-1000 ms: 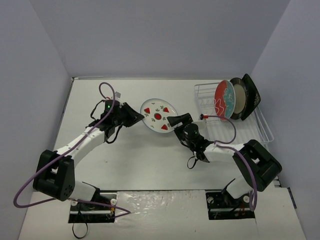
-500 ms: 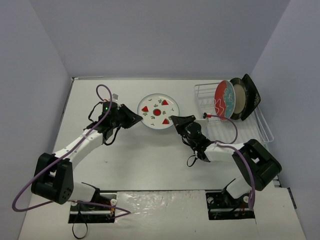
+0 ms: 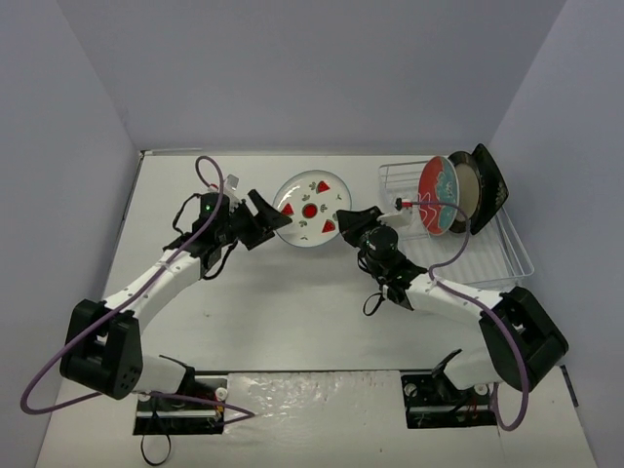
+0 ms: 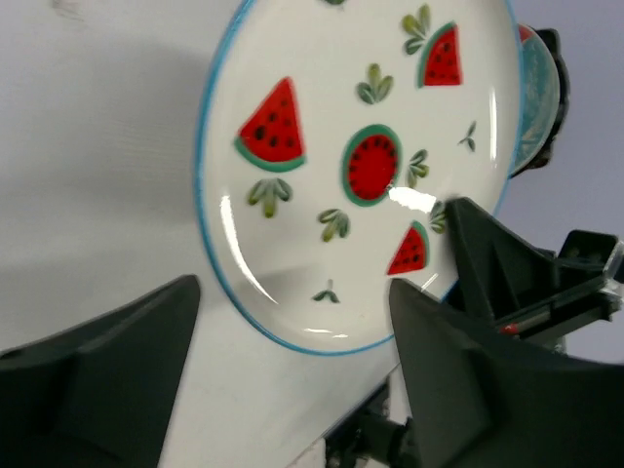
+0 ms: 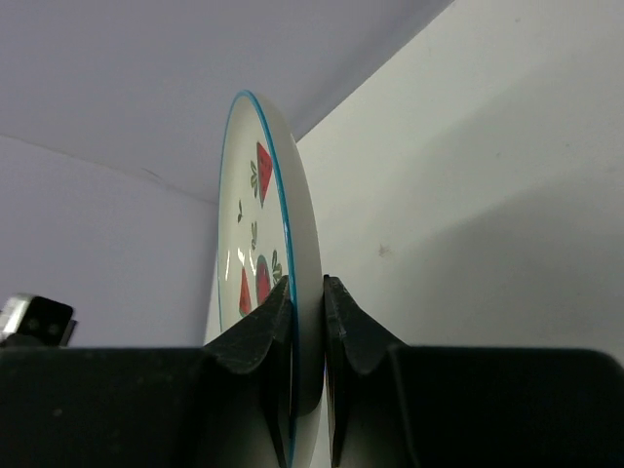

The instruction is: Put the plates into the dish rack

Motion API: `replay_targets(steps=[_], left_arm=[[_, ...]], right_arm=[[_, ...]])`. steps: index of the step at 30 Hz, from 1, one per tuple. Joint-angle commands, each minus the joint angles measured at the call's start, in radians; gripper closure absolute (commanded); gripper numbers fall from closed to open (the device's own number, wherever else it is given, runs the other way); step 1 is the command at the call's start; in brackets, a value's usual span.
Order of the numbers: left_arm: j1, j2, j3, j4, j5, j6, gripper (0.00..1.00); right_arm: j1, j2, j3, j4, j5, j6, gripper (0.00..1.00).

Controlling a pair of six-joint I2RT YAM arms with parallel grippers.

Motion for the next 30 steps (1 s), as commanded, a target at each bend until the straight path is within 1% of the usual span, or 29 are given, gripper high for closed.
replay_targets(steps=[1, 2, 5, 8, 10, 12, 13, 15, 17, 20, 23, 25, 26, 28, 29, 30], left_arm=[[-0.010, -0.061, 0.115, 0.044, 0.072, 0.100, 0.12], [-0.010, -0.059, 0.126, 0.014, 0.073, 0.128, 0.03], [-0.010, -0.039, 0.167, -0.063, 0.076, 0.177, 0.03], [-0.007, -0.035, 0.197, -0.120, 0.063, 0.228, 0.03], [-0.007, -0.043, 0.228, -0.204, 0.016, 0.285, 0.03], [-0.006, -0.055, 0.249, -0.253, -0.018, 0.331, 0.03], [-0.004, -0.068, 0.254, -0.268, -0.049, 0.348, 0.03], [0.001, -0.085, 0.260, -0.304, -0.094, 0.381, 0.03], [0.020, -0.112, 0.274, -0.379, -0.174, 0.426, 0.03], [0.066, -0.158, 0.270, -0.444, -0.261, 0.450, 0.03], [0.121, -0.197, 0.251, -0.491, -0.342, 0.455, 0.03], [0.163, -0.225, 0.228, -0.509, -0.364, 0.453, 0.03], [0.185, -0.233, 0.226, -0.510, -0.365, 0.453, 0.03], [0.241, -0.255, 0.192, -0.525, -0.369, 0.450, 0.03], [0.249, -0.263, 0.187, -0.527, -0.370, 0.450, 0.03], [0.290, -0.275, 0.175, -0.532, -0.371, 0.448, 0.03]], right_arm=[[-0.024, -0.148, 0.132, 0.035, 0.108, -0.166, 1.00], [-0.036, -0.166, 0.140, 0.034, 0.113, -0.184, 1.00], [-0.092, -0.219, 0.167, 0.007, 0.100, -0.230, 1.00], [-0.131, -0.260, 0.215, -0.038, 0.104, -0.320, 1.00], [-0.152, -0.290, 0.269, -0.079, 0.100, -0.441, 1.00], [-0.159, -0.309, 0.327, -0.128, 0.105, -0.523, 1.00], [-0.160, -0.320, 0.348, -0.159, 0.109, -0.605, 1.00], [-0.161, -0.322, 0.423, -0.204, 0.123, -0.700, 1.00], [-0.175, -0.318, 0.480, -0.276, 0.134, -0.814, 1.00], [-0.199, -0.286, 0.573, -0.367, 0.130, -0.924, 1.00], [-0.241, -0.241, 0.657, -0.413, 0.096, -1.071, 1.00], [-0.277, -0.192, 0.739, -0.484, 0.045, -1.159, 1.00], [-0.281, -0.186, 0.772, -0.511, 0.038, -1.169, 1.00], [-0.312, -0.136, 0.826, -0.570, -0.007, -1.292, 1.00], [-0.316, -0.129, 0.836, -0.586, -0.014, -1.309, 1.00], [-0.339, -0.116, 0.836, -0.598, -0.026, -1.358, 1.00]])
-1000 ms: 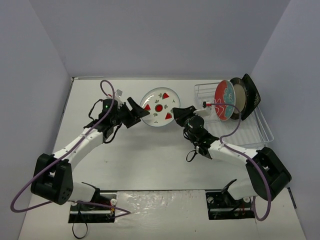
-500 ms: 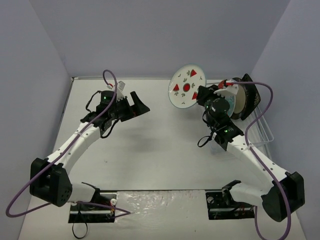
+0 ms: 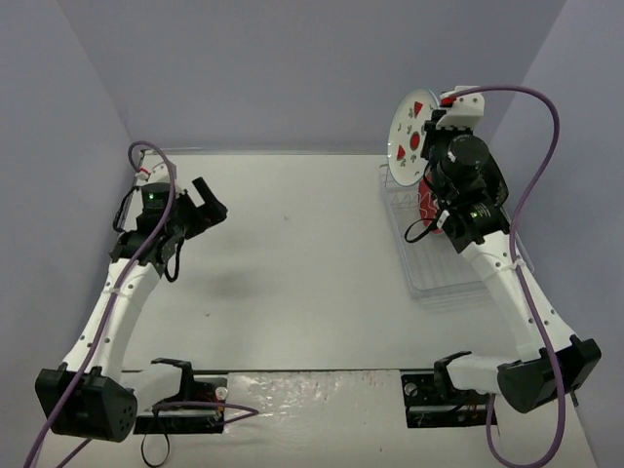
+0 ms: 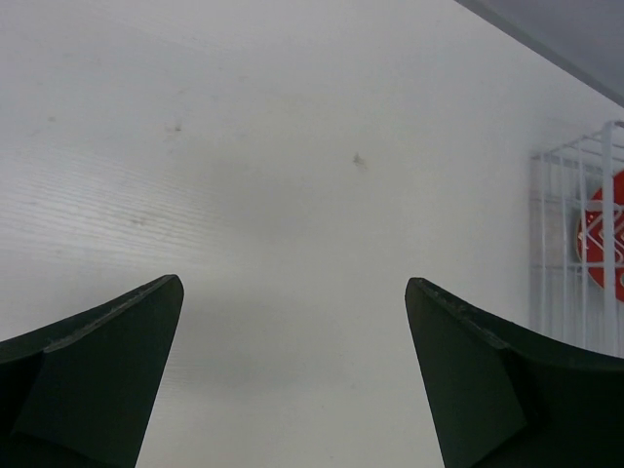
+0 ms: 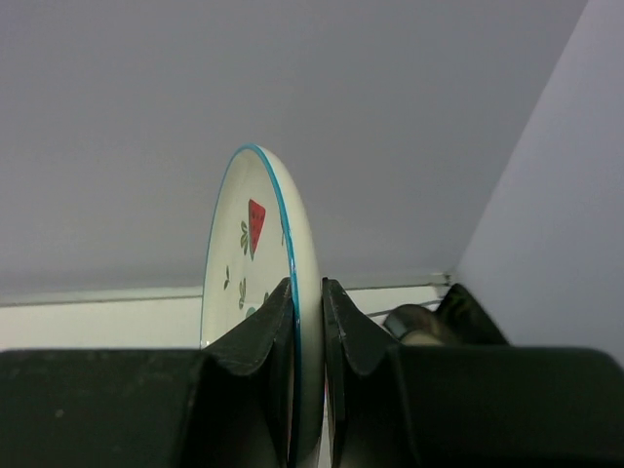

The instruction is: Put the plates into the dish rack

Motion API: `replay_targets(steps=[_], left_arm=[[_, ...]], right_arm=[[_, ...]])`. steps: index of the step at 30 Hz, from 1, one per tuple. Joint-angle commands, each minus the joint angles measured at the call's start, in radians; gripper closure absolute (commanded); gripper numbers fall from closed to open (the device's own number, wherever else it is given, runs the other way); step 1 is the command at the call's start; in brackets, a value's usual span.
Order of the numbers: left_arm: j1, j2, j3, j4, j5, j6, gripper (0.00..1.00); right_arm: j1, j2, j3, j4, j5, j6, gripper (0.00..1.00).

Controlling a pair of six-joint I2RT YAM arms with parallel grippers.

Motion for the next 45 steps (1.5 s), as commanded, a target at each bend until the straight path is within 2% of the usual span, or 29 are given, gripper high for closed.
replay_targets(steps=[1, 4, 9, 15, 22, 45], left_arm=[[0.105, -0.060, -0.035, -0.029, -0.044, 0.016, 0.03], [0.187, -0.073, -0.064, -0.019, -0.002, 0.015, 0.03], [0.227, -0.048, -0.085, -0.016, 0.008, -0.006, 0.03], [0.259, -0.013, -0.091, -0.016, 0.022, -0.014, 0.03], [0.268, -0.010, -0.118, 0.040, 0.047, -0.030, 0.03], [0.295, 0.008, -0.136, 0.025, 0.040, -0.027, 0.03]], right_arm=[[-0.060, 0.045, 0.099, 0.023, -0.090, -0.278, 1.00], [-0.096, 0.073, 0.112, -0.009, -0.116, -0.346, 1.00], [-0.122, 0.143, 0.145, -0.035, -0.101, -0.444, 1.00], [-0.135, 0.201, 0.181, -0.108, -0.114, -0.489, 1.00], [-0.150, 0.242, 0.170, -0.120, -0.156, -0.490, 1.00], [-0.170, 0.347, 0.110, -0.095, -0.181, -0.455, 1.00]])
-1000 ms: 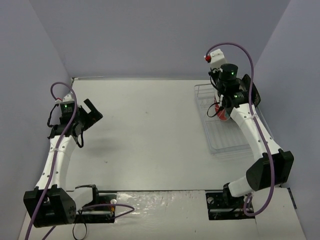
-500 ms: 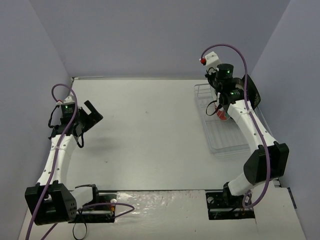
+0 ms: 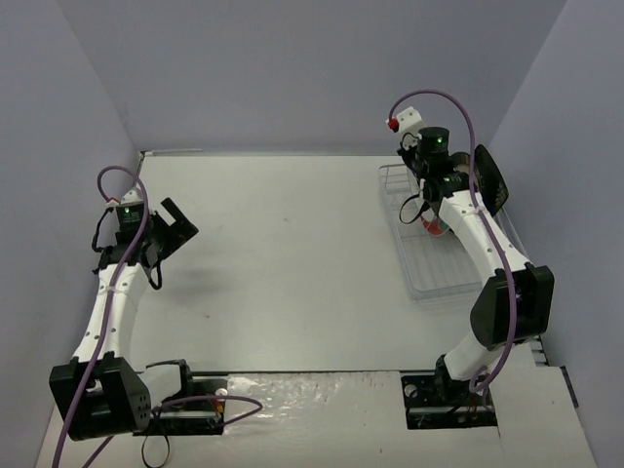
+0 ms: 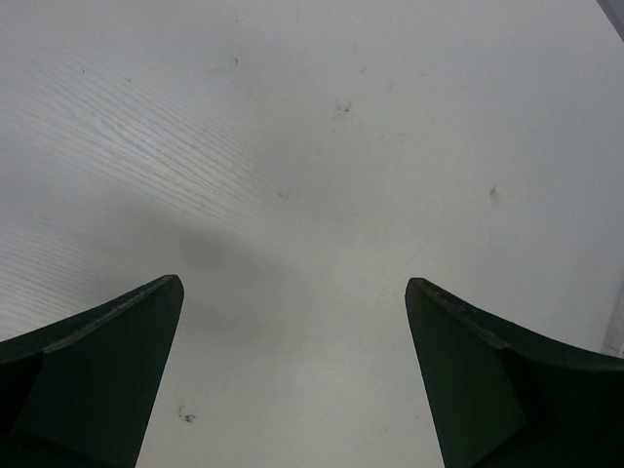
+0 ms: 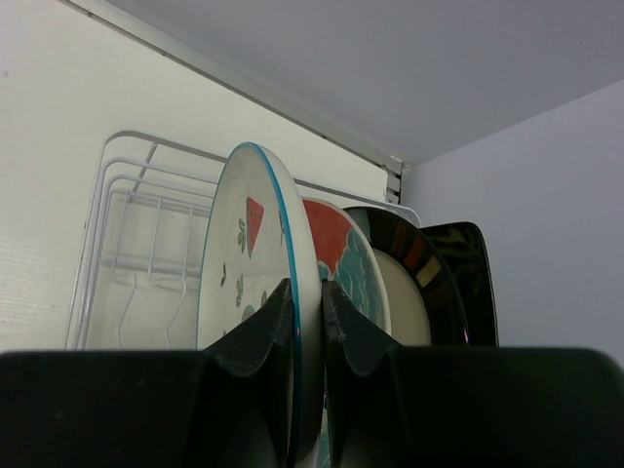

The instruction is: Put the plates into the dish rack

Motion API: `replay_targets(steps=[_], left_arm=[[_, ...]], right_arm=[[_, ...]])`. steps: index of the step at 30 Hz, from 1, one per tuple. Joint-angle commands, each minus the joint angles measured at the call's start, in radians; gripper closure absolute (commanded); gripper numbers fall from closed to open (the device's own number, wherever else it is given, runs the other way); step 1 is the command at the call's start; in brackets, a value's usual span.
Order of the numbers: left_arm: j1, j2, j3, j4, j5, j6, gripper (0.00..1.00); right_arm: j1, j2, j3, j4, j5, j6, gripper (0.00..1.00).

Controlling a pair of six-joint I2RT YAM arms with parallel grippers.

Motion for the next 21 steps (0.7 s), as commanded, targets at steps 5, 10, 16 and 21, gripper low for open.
replay_targets(steps=[5, 10, 16, 21], left_arm=[[0.012, 0.009, 0.003, 0.054, 0.005, -0.020, 0.03], [0.012, 0.017, 0.003, 0.058, 0.002, -0.022, 0.03], [0.014, 0.018, 0.003, 0.059, -0.005, -0.031, 0.03], [0.014, 0.008, -0.003, 0.067, 0.000, -0.038, 0.03]], right_arm=[[-0.015, 0.004, -0.005, 0.178, -0.013, 0.029, 1.00], [-0.025, 0.027, -0.036, 0.209, -0.014, 0.067, 1.00], [-0.025, 0.039, -0.061, 0.221, -0.027, 0.114, 1.00], [-0.025, 0.043, -0.078, 0.232, -0.018, 0.148, 0.80]])
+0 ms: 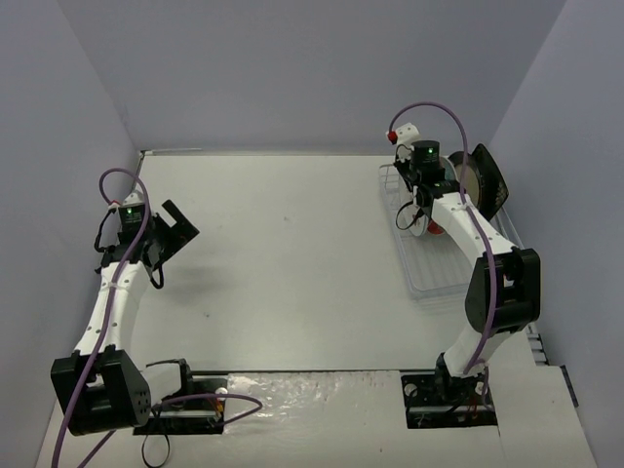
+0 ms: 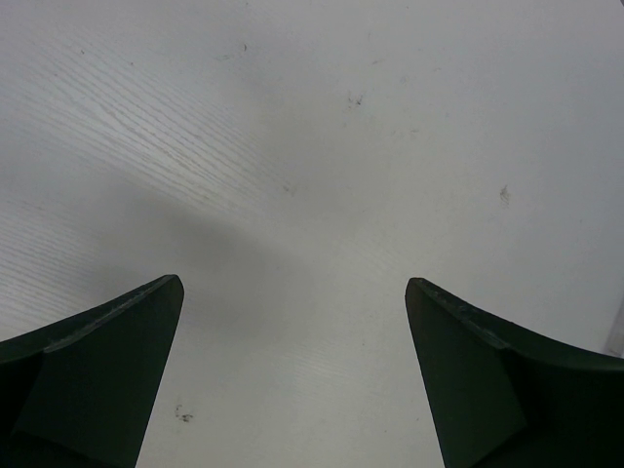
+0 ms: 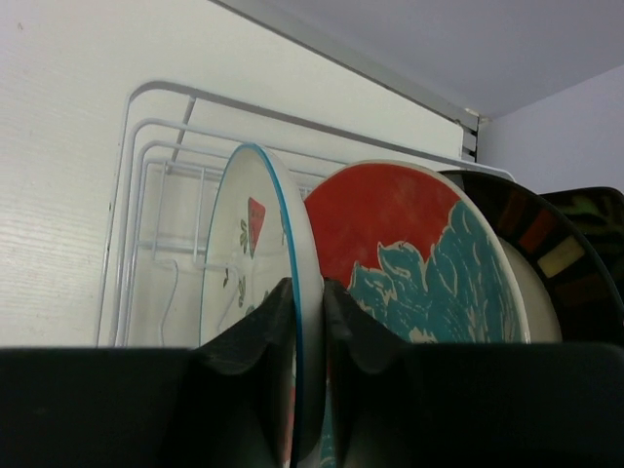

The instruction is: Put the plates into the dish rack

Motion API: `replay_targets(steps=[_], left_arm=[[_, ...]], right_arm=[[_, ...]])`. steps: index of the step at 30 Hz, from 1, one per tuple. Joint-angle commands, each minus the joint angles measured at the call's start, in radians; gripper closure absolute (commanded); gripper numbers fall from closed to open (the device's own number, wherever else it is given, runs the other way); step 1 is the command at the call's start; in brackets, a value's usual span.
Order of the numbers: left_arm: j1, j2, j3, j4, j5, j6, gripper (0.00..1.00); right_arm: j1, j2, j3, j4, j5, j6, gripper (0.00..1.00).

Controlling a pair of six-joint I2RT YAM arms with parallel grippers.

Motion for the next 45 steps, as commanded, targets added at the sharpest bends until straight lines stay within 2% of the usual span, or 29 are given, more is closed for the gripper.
replay_targets(steps=[1, 3, 6, 10, 18, 23, 26, 28, 34, 38, 45], left_arm=[[0.010, -0.014, 0.016, 0.053, -0.004, -0.019, 0.03], [0.010, -0.015, 0.016, 0.052, -0.008, -0.022, 0.03], [0.010, -0.011, 0.018, 0.052, -0.004, -0.025, 0.03], [0.010, -0.004, 0.023, 0.055, 0.011, -0.025, 0.03], [0.010, -0.028, 0.020, 0.060, 0.073, -0.014, 0.03], [0.007, -0.108, -0.007, 0.049, 0.069, -0.002, 0.03], [0.005, -0.170, 0.004, 0.010, 0.036, 0.015, 0.03], [0.004, -0.193, 0.008, -0.009, 0.002, 0.008, 0.03], [-0.004, -0.208, 0.014, -0.015, -0.044, 0.017, 0.03], [-0.016, -0.217, -0.004, -0.011, -0.074, 0.022, 0.03], [-0.021, -0.220, -0.028, -0.017, -0.142, 0.041, 0.03]], right_arm=[[-0.006, -0.043, 0.019, 0.159, 0.016, 0.038, 0.68], [-0.006, -0.045, 0.020, 0.158, 0.019, 0.036, 0.44], [-0.006, -0.053, 0.037, 0.150, 0.041, 0.049, 0.21], [-0.006, -0.090, 0.073, 0.147, 0.090, 0.073, 0.00], [-0.006, -0.223, 0.157, 0.116, 0.124, 0.160, 0.00], [-0.006, -0.302, 0.235, 0.010, 0.250, 0.366, 0.00], [-0.006, -0.392, 0.155, 0.012, 0.321, 0.526, 0.00], [-0.006, -0.471, 0.104, -0.022, 0.302, 0.622, 0.00], [-0.006, -0.600, -0.029, -0.292, 0.293, 0.936, 0.00], [-0.006, -0.699, -0.182, -0.433, 0.347, 1.033, 0.00], [-0.006, -0.891, -0.454, -0.498, 0.445, 1.171, 0.00]])
